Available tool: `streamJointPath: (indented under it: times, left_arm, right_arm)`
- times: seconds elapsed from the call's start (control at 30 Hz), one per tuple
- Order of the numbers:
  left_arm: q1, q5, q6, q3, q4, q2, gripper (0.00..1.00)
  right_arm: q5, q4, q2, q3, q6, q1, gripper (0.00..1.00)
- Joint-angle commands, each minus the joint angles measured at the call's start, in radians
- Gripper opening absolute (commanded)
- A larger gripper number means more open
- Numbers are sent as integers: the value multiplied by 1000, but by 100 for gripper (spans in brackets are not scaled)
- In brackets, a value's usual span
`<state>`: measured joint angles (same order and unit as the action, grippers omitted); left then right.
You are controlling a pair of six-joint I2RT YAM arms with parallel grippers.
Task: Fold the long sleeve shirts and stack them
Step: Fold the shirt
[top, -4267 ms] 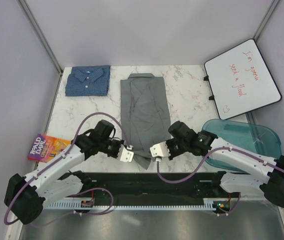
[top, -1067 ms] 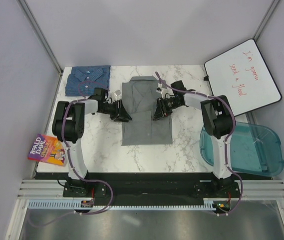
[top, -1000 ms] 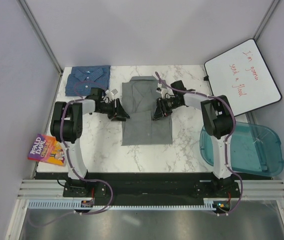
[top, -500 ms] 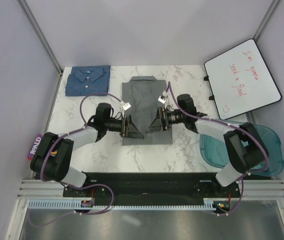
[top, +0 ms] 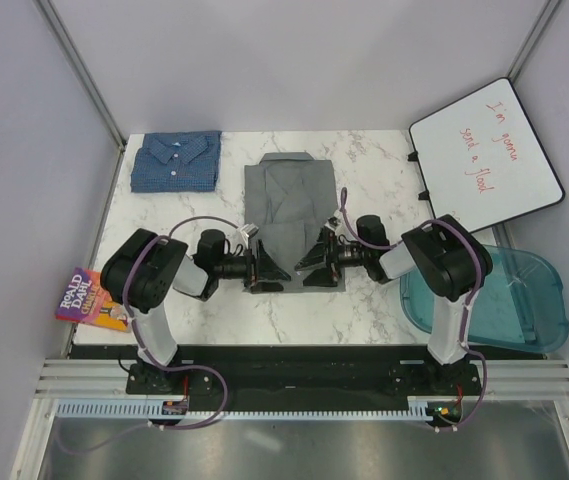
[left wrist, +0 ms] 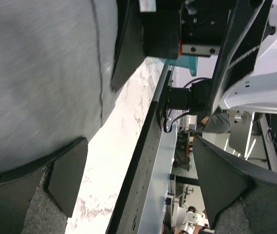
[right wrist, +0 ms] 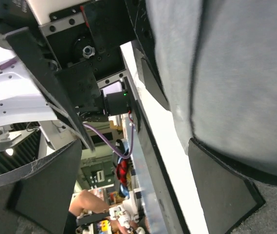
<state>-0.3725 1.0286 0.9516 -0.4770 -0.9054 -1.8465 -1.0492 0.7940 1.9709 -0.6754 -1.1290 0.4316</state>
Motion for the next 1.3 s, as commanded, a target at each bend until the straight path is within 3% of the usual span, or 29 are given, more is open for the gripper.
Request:
streamJointPath:
  times: [0.0, 0.17, 0.27, 0.37, 0.4, 0.43, 0.5, 0.53, 0.57, 0.6, 0.63, 0.67, 0.7, 0.8, 0.9, 1.07, 1.27]
  left_arm:
    - [66, -64, 15, 67, -23, -10, 95]
    - [145, -35, -65, 84, 109, 21, 94]
    - [187, 29, -138, 101, 216, 136, 91]
    - [208, 94, -316, 45, 478, 372, 90]
    - [207, 94, -420, 0, 734, 486, 90]
    - [192, 64, -630, -43, 866, 547, 89]
    - [161, -7, -874, -162, 1098, 628, 86]
    - [99, -179, -1018, -193, 1226, 709, 84]
    - [69, -247, -1071, -212, 1234, 740, 84]
    - [-44, -330, -1137, -227, 1267, 765, 82]
    - [-105, -517, -1234, -236, 1293, 785, 80]
    - [-161, -609, -1260, -235, 1294, 788, 79]
    - [-252, -675, -1292, -235, 1295, 785, 74]
    - [-444, -968, -1515, -180, 1242, 796, 69]
    - [-583, -1114, -1646, -71, 1113, 781, 67]
    - [-764, -1249, -1705, 1, 908, 664, 58]
    - [-836, -1342, -1783, 80, 647, 524, 52]
  right_arm:
    - [31, -171, 28, 40, 178, -80, 98]
    - [11, -447, -12, 22, 429, -133, 98]
    - [-21, -657, -88, -36, 547, -134, 98]
    - [-43, -892, -226, -114, 719, -134, 98]
    - [-37, -983, -286, -178, 792, -134, 98]
    - [-29, -1012, -311, -212, 817, -134, 98]
    - [0, -1070, -340, -319, 886, -133, 98]
    - [29, -1091, -336, -358, 914, -126, 98]
    - [56, -1131, -310, -431, 945, -120, 98]
    - [83, -1154, -288, -469, 998, -111, 92]
    - [103, -1165, -265, -504, 1014, -99, 88]
    - [118, -1167, -221, -559, 1022, -91, 83]
    - [138, -1167, -196, -584, 1029, -84, 71]
    - [186, -1165, -97, -677, 1055, -47, 49]
    - [212, -1164, 0, -746, 1094, -7, 37]
    - [259, -1168, 140, -839, 1172, 25, 30]
    - [302, -1173, 236, -851, 1206, 27, 29]
